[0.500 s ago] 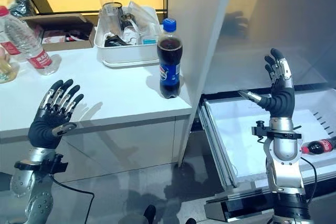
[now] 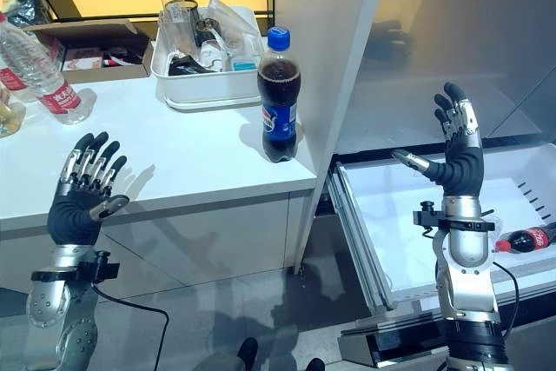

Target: Take the drinks into the refrigerator

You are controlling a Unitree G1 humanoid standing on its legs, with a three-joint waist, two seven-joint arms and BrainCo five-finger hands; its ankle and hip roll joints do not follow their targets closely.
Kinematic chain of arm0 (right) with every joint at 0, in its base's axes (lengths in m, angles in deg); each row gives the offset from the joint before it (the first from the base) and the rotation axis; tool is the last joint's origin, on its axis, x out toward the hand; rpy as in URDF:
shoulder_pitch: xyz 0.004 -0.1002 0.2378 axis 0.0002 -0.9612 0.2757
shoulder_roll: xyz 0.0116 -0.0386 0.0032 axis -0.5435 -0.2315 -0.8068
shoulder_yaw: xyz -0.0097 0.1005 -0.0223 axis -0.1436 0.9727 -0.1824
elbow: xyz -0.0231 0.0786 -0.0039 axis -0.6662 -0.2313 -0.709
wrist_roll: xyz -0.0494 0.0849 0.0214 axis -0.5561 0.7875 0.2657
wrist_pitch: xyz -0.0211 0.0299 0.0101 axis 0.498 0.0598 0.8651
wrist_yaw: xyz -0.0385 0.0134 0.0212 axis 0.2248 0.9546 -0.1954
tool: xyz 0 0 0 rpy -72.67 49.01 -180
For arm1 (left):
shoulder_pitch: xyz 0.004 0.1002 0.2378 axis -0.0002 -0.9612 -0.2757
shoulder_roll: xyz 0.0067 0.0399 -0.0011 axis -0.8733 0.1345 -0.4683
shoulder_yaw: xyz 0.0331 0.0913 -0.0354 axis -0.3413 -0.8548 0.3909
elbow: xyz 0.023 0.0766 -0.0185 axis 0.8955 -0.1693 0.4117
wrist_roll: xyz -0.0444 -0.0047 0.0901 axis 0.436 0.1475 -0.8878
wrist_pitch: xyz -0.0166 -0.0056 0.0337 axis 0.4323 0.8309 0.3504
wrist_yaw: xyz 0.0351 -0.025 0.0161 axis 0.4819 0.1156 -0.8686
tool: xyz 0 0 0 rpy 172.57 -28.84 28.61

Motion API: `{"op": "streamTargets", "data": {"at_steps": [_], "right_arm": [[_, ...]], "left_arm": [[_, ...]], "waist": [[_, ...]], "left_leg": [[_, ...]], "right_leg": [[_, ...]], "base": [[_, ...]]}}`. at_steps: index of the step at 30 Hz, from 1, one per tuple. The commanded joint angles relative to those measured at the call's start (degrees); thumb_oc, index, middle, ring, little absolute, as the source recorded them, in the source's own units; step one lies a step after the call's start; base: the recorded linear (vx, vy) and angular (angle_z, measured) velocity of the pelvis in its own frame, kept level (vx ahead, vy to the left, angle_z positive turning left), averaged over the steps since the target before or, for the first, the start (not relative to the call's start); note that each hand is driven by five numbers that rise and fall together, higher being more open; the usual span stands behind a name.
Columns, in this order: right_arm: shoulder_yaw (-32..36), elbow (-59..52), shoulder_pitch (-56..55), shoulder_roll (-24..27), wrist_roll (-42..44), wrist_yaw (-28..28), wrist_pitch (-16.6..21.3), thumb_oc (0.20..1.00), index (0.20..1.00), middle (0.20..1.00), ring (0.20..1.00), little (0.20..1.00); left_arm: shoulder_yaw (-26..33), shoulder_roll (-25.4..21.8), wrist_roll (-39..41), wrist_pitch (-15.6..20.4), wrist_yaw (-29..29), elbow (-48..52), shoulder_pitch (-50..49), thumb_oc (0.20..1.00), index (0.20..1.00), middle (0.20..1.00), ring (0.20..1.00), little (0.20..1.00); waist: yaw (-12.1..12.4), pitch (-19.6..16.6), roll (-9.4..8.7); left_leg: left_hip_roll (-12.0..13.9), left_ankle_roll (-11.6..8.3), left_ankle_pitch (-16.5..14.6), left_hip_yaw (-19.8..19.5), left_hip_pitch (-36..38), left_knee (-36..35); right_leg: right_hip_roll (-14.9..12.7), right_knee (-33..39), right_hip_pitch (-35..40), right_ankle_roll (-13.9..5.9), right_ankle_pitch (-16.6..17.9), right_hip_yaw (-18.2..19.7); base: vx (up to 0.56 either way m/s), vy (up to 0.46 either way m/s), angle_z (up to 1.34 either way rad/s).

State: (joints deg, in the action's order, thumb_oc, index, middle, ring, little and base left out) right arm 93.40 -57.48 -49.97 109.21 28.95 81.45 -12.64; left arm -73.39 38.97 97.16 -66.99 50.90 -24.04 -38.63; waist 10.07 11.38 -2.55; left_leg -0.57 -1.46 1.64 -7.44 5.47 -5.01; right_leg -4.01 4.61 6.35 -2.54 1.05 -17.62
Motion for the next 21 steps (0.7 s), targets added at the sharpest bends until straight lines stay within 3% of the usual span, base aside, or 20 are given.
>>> {"op": "streamTargets", "data": {"at_steps": [1, 11, 21], "right_arm": [[0.42, -4.64, 2.89, 1.09, 1.48, 0.77, 2.27, 1.000, 1.000, 1.000, 1.000, 1.000], [-0.84, -4.05, 3.75, 1.17, 1.97, 0.12, 1.34, 1.000, 1.000, 1.000, 1.000, 1.000], [-4.58, -4.65, 5.93, 1.47, 4.12, -1.67, 0.17, 1.000, 1.000, 1.000, 1.000, 1.000]], "left_arm": [[2.23, -1.41, -2.39, 4.04, 1.38, -0.20, 1.11, 1.000, 1.000, 1.000, 1.000, 1.000], [1.31, -3.91, -8.85, 3.16, 4.81, -4.09, 3.21, 1.000, 1.000, 1.000, 1.000, 1.000], [-4.50, -8.99, -13.89, 1.46, 9.08, -15.66, 14.71, 1.000, 1.000, 1.000, 1.000, 1.000]], "waist": [[-0.95, -2.53, 0.20], [-1.97, -2.46, 0.84], [-4.72, -2.86, 1.77]], "left_leg": [[1.90, -0.04, -4.06, 3.67, 1.93, 0.01], [2.01, 0.01, -4.65, 5.66, 2.73, 0.01], [1.97, 0.21, -5.68, 8.42, 4.49, 0.01]], "right_leg": [[-1.77, -9.86, -1.98, -2.05, -2.98, 1.50], [-1.51, -10.09, -2.33, -2.26, -2.99, 3.34], [-1.20, -10.84, -2.73, -2.56, -3.37, 5.83]], "base": [[0.01, 0.015, -0.16], [0.01, 0.018, -0.14], [0.03, 0.031, -0.15]]}}
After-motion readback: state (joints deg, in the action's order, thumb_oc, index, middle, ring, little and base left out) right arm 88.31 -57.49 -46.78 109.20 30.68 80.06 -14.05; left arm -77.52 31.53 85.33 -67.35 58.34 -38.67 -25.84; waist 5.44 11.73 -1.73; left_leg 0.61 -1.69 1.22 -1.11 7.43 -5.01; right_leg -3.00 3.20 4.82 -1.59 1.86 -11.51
